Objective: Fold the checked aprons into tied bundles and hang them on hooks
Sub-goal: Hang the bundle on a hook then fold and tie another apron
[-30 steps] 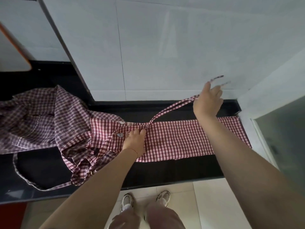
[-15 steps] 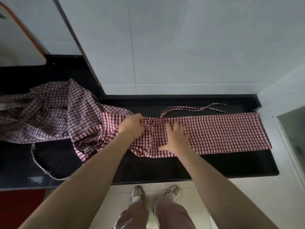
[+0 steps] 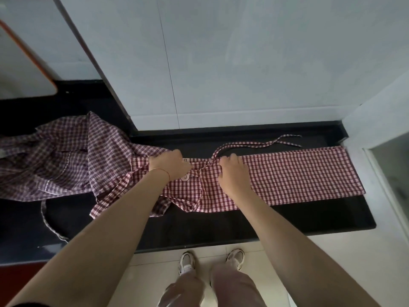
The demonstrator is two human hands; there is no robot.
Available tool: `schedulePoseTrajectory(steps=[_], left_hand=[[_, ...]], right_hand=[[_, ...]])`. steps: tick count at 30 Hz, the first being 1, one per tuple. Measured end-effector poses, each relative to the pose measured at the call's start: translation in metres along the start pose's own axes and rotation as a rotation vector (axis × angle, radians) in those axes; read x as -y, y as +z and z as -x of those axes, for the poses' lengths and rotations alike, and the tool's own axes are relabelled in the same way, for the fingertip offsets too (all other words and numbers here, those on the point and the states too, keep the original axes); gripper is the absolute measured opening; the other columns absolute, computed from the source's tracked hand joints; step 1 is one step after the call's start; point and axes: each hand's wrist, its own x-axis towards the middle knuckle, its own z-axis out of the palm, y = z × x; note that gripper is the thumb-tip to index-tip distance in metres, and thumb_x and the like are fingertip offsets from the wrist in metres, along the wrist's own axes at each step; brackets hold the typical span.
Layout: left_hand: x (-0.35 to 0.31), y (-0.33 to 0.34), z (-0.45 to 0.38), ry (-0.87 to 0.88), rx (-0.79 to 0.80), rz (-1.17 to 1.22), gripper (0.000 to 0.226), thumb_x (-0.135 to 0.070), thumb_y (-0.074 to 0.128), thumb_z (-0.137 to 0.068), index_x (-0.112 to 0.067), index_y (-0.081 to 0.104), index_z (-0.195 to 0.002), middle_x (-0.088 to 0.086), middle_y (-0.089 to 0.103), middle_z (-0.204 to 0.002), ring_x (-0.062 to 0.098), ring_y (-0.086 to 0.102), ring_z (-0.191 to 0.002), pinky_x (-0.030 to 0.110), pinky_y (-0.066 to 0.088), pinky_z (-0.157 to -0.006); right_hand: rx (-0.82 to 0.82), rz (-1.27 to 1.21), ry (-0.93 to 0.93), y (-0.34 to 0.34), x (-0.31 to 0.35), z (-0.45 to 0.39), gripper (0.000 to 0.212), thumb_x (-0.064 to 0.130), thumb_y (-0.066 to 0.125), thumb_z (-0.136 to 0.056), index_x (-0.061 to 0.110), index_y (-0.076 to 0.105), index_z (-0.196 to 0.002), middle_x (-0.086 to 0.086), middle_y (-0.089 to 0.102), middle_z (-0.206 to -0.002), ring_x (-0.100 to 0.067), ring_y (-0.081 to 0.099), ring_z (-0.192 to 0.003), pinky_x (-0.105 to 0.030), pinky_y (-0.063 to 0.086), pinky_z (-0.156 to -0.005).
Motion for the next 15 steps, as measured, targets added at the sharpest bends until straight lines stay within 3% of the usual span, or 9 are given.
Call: schedulePoseTrajectory(steps=[2,5,8,12,15], left_hand=[[-0.009,0.006,-0.002,0.084,-0.055,0.02,0.033,-0.039,0.05,-0.097,-0.023,0.062,-0.123,0.004,0.062,-0.122,0.024,0.058,-0.111,0.042,0.043,-0.1],[-0.013,0.018,-0.007,0.162,0.001,-0.018,0.027,-0.026,0.051,-0.097,-0.022,0.067,-0.119,0.006,0.059,-0.119,0.023,0.057,-0.108,0.037,0.051,-0.095],[-0.012,0.021,-0.01,0.166,0.02,-0.049,0.029,-0.025,0.055,-0.097,-0.021,0.065,-0.124,0.008,0.057,-0.124,0.025,0.056,-0.113,0.034,0.051,-0.095],[-0.012,0.018,-0.017,0.172,0.072,-0.067,0.03,-0.035,0.06,-0.095,-0.018,0.068,-0.118,0.006,0.06,-0.121,0.022,0.058,-0.11,0.032,0.049,-0.095],[-0.014,0.011,-0.02,0.149,0.146,-0.04,0.036,-0.041,0.057,-0.094,-0.014,0.069,-0.114,0.006,0.064,-0.117,0.022,0.059,-0.108,0.031,0.049,-0.091]], right_hand=[[-0.061,-0.118,-0.092,-0.003,0.005,-0.007,0.038,0.015,0.062,-0.096,0.019,0.054,-0.133,-0.008,0.056,-0.128,-0.02,0.06,-0.108,-0.03,0.054,-0.088],[0.135,-0.182,-0.182,-0.006,0.014,-0.017,0.04,0.018,0.055,-0.101,0.025,0.05,-0.139,-0.005,0.058,-0.133,-0.021,0.065,-0.106,-0.031,0.057,-0.085],[0.239,-0.112,-0.155,-0.007,0.014,-0.025,0.035,0.019,0.052,-0.102,0.025,0.053,-0.137,-0.004,0.066,-0.124,-0.021,0.067,-0.102,-0.034,0.058,-0.085],[0.165,-0.171,-0.064,-0.011,0.01,-0.029,0.017,0.02,0.051,-0.102,0.019,0.054,-0.119,-0.001,0.066,-0.091,-0.013,0.063,-0.073,-0.029,0.056,-0.068],[0.133,-0.184,-0.04,-0.009,0.012,-0.034,0.014,0.02,0.05,-0.102,0.018,0.052,-0.116,0.0,0.064,-0.085,-0.012,0.062,-0.068,-0.031,0.059,-0.068]])
